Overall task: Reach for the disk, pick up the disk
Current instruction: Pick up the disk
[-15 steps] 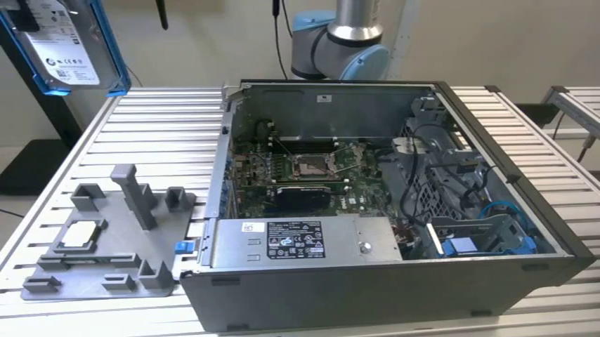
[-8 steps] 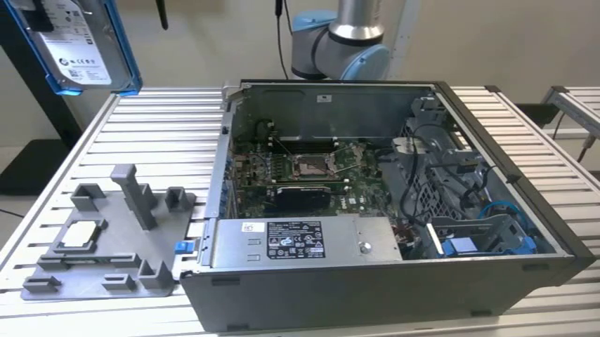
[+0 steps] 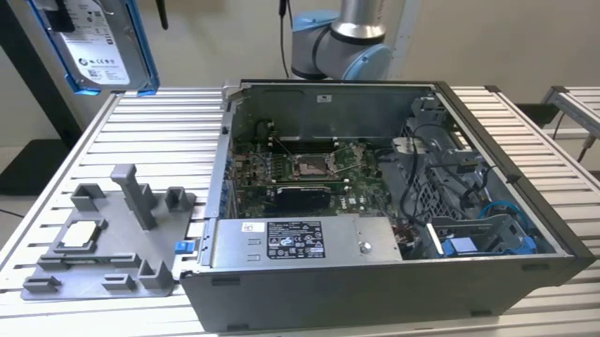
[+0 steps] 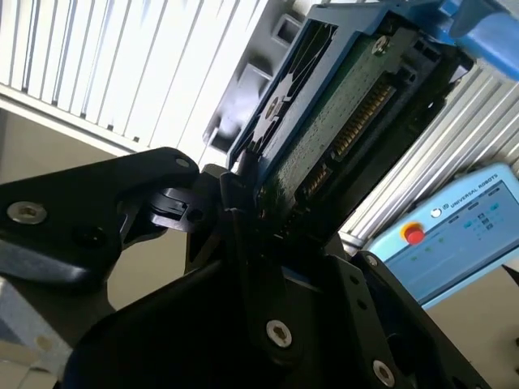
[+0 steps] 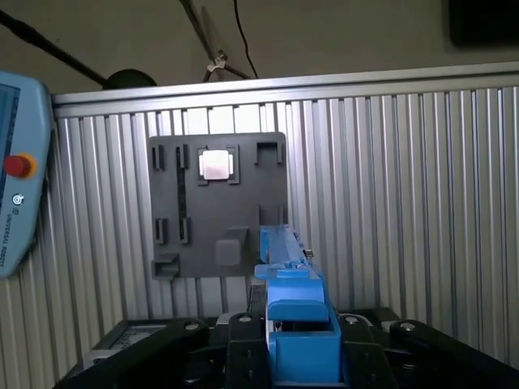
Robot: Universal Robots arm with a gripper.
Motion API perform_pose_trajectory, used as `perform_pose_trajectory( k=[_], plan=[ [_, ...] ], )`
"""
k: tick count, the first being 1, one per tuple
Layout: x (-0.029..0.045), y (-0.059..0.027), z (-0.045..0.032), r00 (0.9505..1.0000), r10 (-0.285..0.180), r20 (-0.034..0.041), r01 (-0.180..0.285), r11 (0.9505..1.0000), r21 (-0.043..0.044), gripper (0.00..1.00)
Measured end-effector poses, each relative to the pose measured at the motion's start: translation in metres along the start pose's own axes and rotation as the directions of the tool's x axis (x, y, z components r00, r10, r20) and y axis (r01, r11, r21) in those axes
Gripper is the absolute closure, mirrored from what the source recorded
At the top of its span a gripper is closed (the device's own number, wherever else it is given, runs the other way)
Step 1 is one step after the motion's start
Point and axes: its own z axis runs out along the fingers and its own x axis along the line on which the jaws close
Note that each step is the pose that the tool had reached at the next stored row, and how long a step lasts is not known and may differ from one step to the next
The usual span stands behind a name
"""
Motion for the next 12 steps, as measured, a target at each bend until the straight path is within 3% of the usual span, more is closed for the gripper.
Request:
perform_pose_trajectory(
  k=[12],
  plan=[
    [-0.0025,-0.0290,-0.0003,1.0000,0.000,0.0000,0.000,1.0000,-0.0002,1.00]
  ],
)
